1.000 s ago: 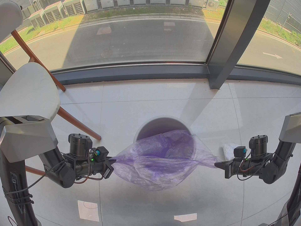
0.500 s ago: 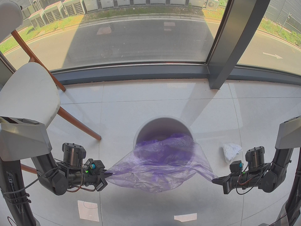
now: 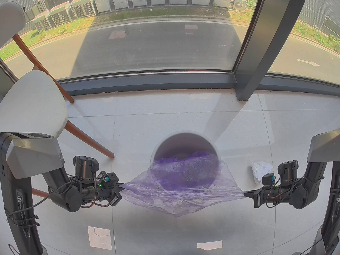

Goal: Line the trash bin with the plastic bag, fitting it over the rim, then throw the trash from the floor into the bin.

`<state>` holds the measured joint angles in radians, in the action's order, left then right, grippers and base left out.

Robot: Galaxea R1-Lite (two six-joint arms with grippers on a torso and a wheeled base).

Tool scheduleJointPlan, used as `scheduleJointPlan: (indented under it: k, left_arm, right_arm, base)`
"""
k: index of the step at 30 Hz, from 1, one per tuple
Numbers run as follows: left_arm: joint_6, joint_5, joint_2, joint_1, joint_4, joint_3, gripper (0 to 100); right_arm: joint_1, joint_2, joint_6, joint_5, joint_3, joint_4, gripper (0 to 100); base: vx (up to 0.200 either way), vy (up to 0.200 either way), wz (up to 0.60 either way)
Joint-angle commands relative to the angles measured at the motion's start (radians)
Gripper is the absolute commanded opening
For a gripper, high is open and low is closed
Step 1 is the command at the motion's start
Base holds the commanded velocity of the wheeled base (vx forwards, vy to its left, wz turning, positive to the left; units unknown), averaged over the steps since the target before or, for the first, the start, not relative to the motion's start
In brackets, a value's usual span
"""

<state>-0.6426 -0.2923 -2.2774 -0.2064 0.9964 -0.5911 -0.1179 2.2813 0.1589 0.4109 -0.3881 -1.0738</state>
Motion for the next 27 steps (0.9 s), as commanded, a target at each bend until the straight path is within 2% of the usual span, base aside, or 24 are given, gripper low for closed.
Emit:
scheduleJointPlan:
  k: [1,12,19,27]
  left_arm:
    - [0.0,0.018,-0.043,0.005,0.001,-0.027,0]
    - [0.006,0.032,-0.066,0.022,-0.001,-0.088,0]
    - [0.007,0.033,-0.111,0.025,0.002,-0.187,0]
    - [0.007,0.035,-0.131,0.03,0.002,-0.194,0]
  right_arm:
    - [0.021,0.035,0.001,-0.001,-0.02,0.0,0]
    - [0.049,0.08,0.001,-0.017,-0.115,0.0,0]
    - [0.047,0.101,-0.002,-0.018,-0.181,0.003,0]
    - [0.049,0.122,-0.002,-0.02,-0.204,0.009,0]
  base:
    - [0.0,0.0,0.0]
    - [0.0,0.0,0.0]
    - [0.0,0.0,0.0]
    - [0.0,0.0,0.0]
